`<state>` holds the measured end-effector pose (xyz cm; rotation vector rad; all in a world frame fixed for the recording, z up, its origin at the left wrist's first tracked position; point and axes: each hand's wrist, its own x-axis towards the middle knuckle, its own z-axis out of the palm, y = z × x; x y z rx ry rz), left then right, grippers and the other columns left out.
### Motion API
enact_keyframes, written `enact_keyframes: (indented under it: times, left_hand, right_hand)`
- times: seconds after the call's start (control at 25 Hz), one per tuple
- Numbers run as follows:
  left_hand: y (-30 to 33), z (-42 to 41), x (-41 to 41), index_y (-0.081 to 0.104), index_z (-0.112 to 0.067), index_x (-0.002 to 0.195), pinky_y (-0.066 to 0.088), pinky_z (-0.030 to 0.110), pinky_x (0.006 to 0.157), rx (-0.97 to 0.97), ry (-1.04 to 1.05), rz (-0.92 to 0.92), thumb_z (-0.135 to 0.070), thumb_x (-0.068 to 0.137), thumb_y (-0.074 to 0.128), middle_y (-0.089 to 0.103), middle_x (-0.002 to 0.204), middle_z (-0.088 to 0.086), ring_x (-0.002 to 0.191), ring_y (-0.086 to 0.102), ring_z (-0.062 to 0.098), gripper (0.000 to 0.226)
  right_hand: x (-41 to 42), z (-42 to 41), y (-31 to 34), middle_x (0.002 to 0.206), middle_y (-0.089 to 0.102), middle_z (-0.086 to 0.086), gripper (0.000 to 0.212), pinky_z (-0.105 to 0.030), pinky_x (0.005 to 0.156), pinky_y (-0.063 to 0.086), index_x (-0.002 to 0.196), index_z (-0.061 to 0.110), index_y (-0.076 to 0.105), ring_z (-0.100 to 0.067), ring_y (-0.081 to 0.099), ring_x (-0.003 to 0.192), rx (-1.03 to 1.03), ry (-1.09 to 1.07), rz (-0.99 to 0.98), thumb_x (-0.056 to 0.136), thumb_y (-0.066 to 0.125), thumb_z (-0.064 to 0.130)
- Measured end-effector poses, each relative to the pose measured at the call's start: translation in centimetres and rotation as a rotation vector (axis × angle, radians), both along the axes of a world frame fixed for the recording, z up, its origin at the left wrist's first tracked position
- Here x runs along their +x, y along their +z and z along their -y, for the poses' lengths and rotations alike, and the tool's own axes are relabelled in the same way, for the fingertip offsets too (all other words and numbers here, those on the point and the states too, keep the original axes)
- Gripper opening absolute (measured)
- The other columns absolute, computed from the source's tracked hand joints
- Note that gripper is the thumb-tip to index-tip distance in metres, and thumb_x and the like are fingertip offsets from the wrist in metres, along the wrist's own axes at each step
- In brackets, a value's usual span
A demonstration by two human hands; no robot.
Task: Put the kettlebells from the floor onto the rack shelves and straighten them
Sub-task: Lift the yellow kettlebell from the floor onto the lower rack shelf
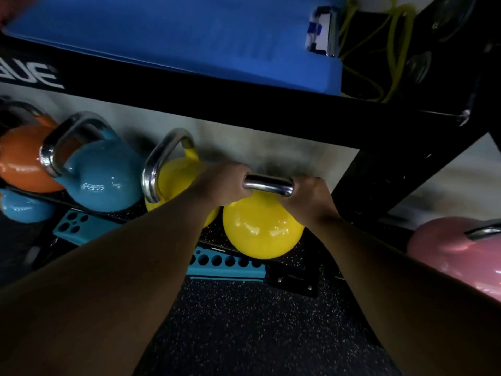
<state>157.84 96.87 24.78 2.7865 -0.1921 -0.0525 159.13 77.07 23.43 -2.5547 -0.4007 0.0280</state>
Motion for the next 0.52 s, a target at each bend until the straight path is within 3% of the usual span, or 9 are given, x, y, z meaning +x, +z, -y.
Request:
enact_keyframes:
  times: [0.2, 0.4, 0.52]
  left_hand:
    - [-1.0, 0.1, 3.0, 0.071, -0.006, 0.097, 0.044, 0.035, 0.07, 0.003, 0.052, 0.065, -0.023, 0.077, 0.075, 0.073, 0.091, 0.017, 0.088, 0.066, 0.036, 0.027]
    - [-1.6, 0.2, 2.8, 0.071, -0.006, 0.103, 0.042, 0.032, 0.07, -0.018, 0.091, 0.051, -0.024, 0.077, 0.077, 0.074, 0.094, 0.016, 0.089, 0.068, 0.034, 0.033]
    - [-1.2, 0.3, 2.8, 0.067, -0.002, 0.108, 0.045, 0.035, 0.074, 0.011, 0.116, 0.036, -0.021, 0.079, 0.075, 0.072, 0.099, 0.02, 0.094, 0.067, 0.037, 0.035]
  right_hand:
    - [2.3, -1.1, -0.8, 0.091, 0.069, -0.017, 0.021, -0.029, 0.061, 0.045, 0.104, 0.008, 0.068, -0.031, 0.064, 0.077, 0.096, -0.088, -0.001, 0.084, 0.064, 0.012]
    - [1.8, -0.9, -0.9, 0.089, 0.068, -0.012, 0.02, -0.022, 0.056, 0.035, 0.105, 0.012, 0.068, -0.02, 0.055, 0.067, 0.111, -0.077, -0.016, 0.085, 0.064, 0.014]
    - [1.9, -1.1, -0.3, 0.097, 0.067, -0.016, 0.027, -0.027, 0.054, 0.044, 0.111, 0.013, 0.061, -0.025, 0.059, 0.073, 0.111, -0.066, -0.046, 0.084, 0.064, 0.01]
